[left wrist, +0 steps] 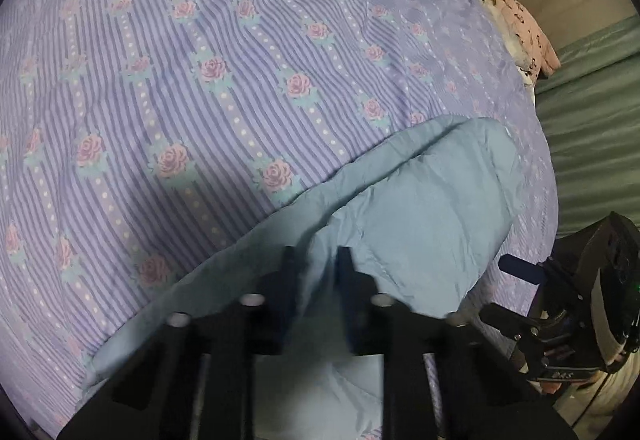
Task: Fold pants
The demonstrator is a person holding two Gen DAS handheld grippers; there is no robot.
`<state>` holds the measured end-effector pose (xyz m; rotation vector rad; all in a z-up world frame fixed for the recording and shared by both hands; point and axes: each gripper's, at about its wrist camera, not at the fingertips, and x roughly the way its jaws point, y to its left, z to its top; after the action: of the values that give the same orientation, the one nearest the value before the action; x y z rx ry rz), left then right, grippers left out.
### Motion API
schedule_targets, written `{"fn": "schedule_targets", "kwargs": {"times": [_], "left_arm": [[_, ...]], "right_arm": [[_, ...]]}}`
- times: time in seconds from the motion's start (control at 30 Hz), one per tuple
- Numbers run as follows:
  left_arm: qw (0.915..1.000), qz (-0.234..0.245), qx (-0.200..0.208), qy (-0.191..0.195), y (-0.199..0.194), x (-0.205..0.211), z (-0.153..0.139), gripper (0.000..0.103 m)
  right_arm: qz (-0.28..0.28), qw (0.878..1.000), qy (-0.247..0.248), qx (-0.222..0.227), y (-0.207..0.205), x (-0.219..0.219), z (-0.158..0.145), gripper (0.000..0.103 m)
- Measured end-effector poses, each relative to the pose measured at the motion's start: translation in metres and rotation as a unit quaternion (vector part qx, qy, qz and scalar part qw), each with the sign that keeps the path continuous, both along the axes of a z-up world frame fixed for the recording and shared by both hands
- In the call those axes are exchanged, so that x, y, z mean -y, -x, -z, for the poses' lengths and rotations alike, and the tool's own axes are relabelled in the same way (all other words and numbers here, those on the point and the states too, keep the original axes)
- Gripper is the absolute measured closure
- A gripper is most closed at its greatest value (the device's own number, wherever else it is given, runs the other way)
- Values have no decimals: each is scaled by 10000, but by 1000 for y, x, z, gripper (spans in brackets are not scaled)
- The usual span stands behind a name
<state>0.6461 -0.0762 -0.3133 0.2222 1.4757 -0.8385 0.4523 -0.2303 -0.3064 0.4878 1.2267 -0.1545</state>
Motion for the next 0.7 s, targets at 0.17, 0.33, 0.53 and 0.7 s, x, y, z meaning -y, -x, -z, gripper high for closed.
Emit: {"fn": "schedule_targets", "kwargs": {"times": [0.17, 0.33, 0.53, 0.7], "left_arm": [[9990, -207, 388, -26, 1, 6, -7, 94], [9929, -1060, 510, -161, -16, 0, 3, 98], [9860, -1037, 1202, -518, 10, -3, -23, 61], [9676, -895, 2321, -438, 70, -33, -78, 46]], "right_arm": [[-21, 9999, 101, -28, -10, 11, 12, 27], [113, 9994, 312, 34, -26, 32, 11, 27], [145, 9983, 392, 398, -20, 37, -20, 27], [-548, 9950, 464, 696, 0, 7, -46, 27]]}}
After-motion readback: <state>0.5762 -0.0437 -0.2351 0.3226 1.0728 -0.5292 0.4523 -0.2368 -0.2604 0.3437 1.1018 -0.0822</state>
